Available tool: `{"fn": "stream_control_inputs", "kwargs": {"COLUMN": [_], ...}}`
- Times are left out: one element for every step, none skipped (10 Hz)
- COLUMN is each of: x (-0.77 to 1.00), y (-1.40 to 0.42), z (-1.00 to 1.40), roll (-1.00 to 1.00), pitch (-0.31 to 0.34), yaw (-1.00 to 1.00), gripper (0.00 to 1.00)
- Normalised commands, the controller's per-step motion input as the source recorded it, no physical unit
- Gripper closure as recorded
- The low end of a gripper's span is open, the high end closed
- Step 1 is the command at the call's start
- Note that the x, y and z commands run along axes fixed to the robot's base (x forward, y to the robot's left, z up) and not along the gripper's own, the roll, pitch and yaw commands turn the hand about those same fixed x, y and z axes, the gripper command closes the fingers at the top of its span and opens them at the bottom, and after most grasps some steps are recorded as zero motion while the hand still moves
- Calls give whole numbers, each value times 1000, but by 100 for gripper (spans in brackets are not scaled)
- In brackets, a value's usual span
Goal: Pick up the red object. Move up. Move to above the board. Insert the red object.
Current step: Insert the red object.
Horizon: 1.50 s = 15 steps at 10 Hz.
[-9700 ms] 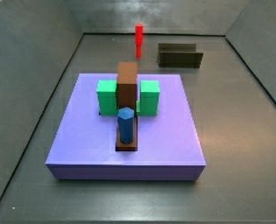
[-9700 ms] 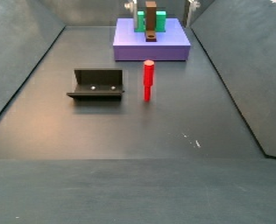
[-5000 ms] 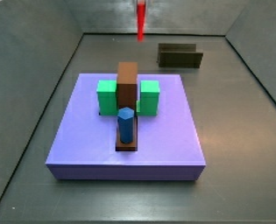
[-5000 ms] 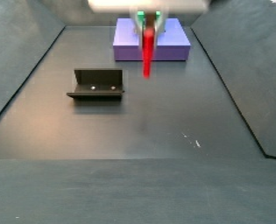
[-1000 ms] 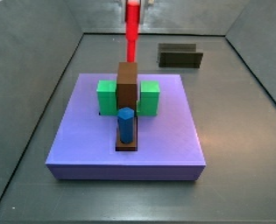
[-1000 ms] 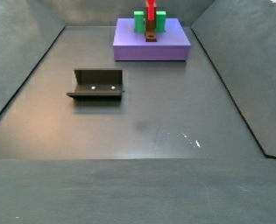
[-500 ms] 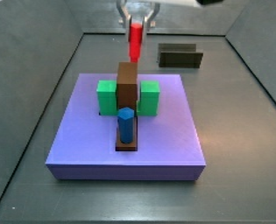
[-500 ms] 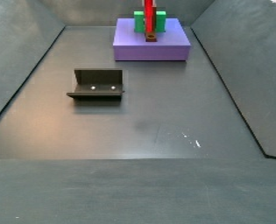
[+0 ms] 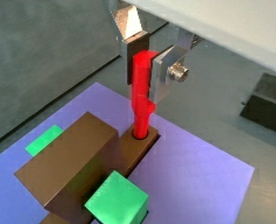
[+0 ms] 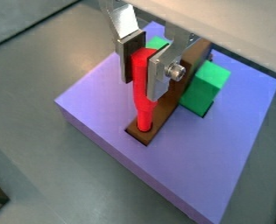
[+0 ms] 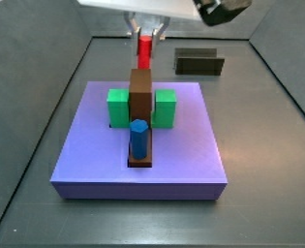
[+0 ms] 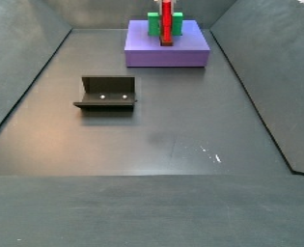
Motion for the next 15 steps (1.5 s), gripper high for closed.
{"fn": "stream_control_inputs", "kwargs": {"x": [0, 74, 163, 160, 200, 100, 0, 0, 0, 0, 226, 146, 206, 229, 46], "y": [0, -11, 0, 0, -34, -37, -60, -80, -11, -43, 46, 263, 240, 0, 0], "z": [-3, -109, -249, -343, -351, -366, -374, -411, -380, -366, -331, -6, 9, 0, 0], "roll": [-110, -77, 0, 0, 16, 54, 113, 163, 191, 173, 171, 67, 24, 17, 0], "pitch": [-50, -26, 0, 0, 0, 0, 0, 0, 13, 6, 100, 136, 167, 126, 71], "yaw": [0, 0, 0, 0, 0, 0, 0, -9, -80, -60, -134, -166, -189, -149, -77], "gripper": [100, 100, 100, 100, 100, 100, 100, 100, 100, 100, 100, 100, 100, 100, 100]}}
